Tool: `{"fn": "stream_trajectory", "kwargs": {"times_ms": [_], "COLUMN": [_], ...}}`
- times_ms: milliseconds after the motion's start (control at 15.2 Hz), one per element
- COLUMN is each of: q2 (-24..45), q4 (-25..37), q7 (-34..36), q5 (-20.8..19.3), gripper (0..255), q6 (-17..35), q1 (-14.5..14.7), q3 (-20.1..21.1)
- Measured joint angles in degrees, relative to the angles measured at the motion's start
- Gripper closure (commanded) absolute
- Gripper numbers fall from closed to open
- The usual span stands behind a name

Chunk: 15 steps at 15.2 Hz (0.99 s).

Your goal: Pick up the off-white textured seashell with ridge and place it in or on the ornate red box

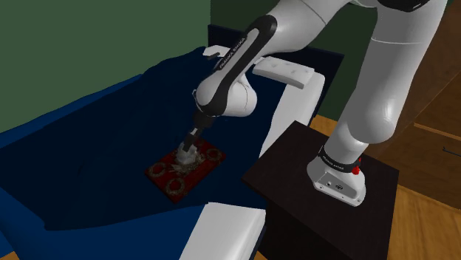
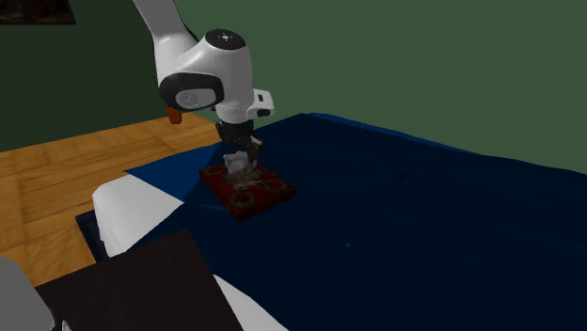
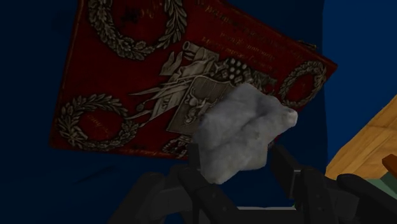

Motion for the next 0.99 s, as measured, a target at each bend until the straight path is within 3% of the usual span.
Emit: {"fn": "stream_trajectory", "kwargs": {"times_ms": [330,792,858,990], "q2": [4.73,6.68,6.71,7.07], "q4": [1.49,2.21,2.2,2.15], "q7": [-6.86,-8.98,-8.94,-8.99], "q5": [5.65,7.21,7.14,7.15], "gripper": [255,255,0,0], "q6": [4.09,5.53,5.5,5.57], "q1": [-2.36,-3.2,-3.2,-3.2], "q3": [3.23,4.66,4.59,4.53]}}
